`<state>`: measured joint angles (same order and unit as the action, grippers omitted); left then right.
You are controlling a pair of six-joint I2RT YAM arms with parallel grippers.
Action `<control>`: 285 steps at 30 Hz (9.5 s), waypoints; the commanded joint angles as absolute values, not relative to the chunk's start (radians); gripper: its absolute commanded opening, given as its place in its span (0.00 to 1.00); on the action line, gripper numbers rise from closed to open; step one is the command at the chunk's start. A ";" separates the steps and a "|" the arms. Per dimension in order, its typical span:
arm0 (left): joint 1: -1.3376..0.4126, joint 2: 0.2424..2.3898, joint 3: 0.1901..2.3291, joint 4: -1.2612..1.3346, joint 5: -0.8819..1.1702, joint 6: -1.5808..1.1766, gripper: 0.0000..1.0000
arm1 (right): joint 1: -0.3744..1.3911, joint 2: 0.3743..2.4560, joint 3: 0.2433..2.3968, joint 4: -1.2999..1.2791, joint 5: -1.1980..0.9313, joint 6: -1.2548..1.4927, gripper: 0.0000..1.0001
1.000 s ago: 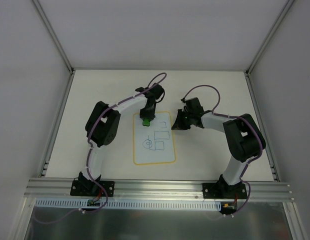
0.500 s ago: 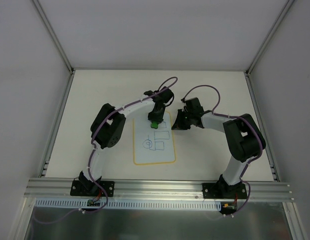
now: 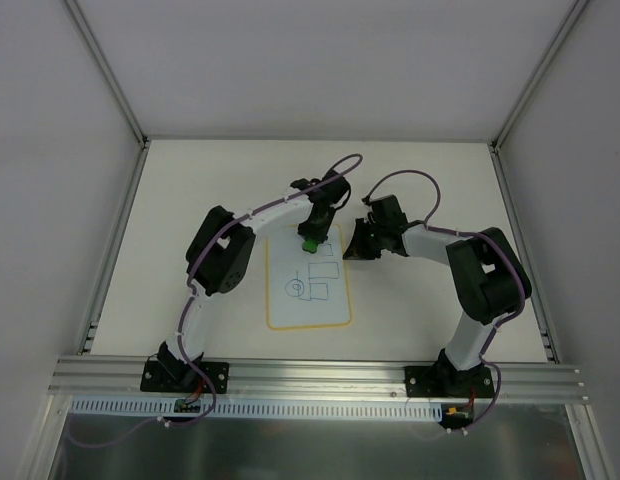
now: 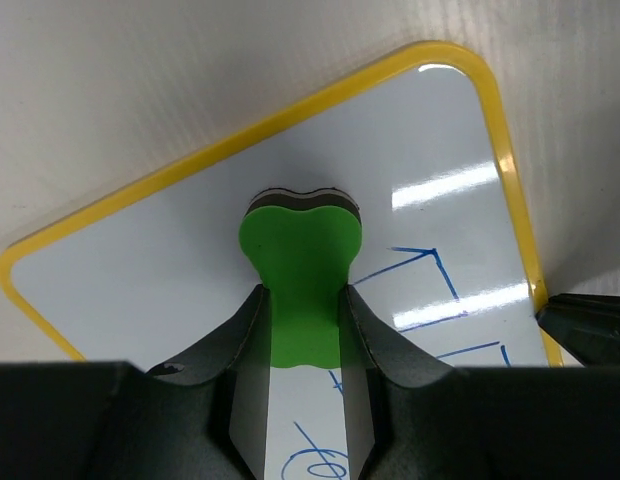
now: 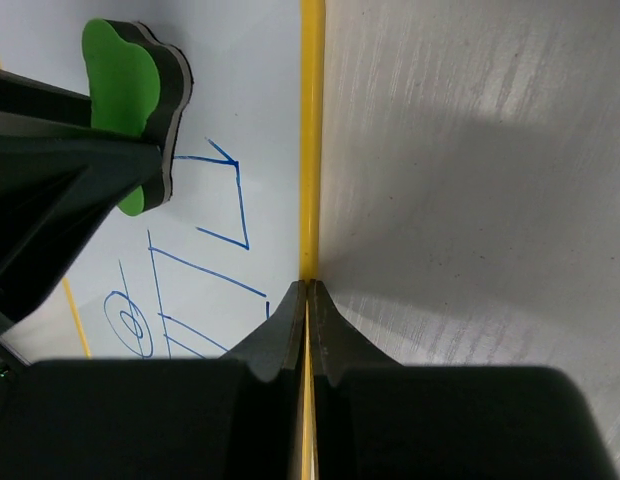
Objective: Erase the whiteboard
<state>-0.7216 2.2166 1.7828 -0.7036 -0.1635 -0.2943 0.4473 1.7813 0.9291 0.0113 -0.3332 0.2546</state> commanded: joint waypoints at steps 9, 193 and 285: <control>-0.821 2.253 1.701 -0.719 -0.061 -0.250 0.00 | 0.442 1.824 0.913 -0.089 -0.258 0.244 0.00; -0.695 1.530 1.353 -0.689 -0.224 -0.643 0.97 | 0.448 1.570 0.899 -0.254 -0.033 0.199 0.47; -0.532 1.523 0.877 -0.313 -0.063 -0.666 0.17 | 0.902 1.893 1.269 -0.468 0.290 0.472 0.13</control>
<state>-0.5350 1.5364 0.8436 -0.3248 -0.0856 -0.6674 0.8986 1.8778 1.2552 -0.4534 0.2852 0.4805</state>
